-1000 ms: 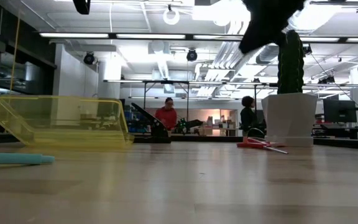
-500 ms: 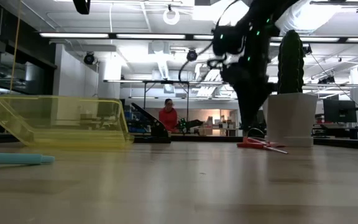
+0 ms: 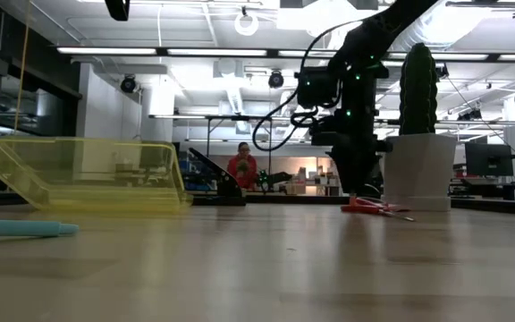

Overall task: Pack school essentials
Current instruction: Put the orange pencil top eraser into the yellow supply box

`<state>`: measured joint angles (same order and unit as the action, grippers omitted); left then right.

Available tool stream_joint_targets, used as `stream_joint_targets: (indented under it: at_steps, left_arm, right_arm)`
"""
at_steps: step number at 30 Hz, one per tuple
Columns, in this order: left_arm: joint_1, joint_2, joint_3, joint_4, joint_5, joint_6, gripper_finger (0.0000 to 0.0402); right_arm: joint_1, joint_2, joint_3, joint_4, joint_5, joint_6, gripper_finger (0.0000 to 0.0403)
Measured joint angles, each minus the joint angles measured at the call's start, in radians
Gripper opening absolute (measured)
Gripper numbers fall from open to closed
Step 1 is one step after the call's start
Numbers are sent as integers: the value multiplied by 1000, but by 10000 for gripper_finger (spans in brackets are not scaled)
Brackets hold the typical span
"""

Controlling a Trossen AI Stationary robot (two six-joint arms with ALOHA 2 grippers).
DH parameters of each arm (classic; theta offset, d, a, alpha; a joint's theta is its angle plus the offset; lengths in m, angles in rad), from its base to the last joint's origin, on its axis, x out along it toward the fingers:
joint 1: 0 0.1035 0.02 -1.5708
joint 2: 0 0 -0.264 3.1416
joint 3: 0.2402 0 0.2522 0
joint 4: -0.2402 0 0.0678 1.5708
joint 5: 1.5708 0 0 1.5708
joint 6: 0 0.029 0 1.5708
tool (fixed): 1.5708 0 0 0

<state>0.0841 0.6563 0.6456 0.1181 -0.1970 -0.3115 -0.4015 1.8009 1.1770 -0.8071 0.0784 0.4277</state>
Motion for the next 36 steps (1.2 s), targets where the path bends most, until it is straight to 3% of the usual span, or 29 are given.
stream_joint_targets:
  at_steps: [11, 26, 36]
  left_arm:
    - [1, 0, 0, 2, -11, 0, 0]
    - [1, 0, 0, 1, -35, 0, 0]
    - [1, 0, 0, 1, -35, 0, 0]
  right_arm:
    - [0, 20, 0, 12, 15, -47, 139]
    - [0, 20, 0, 11, -26, -268, 139]
    - [0, 20, 0, 10, -27, -283, 139]
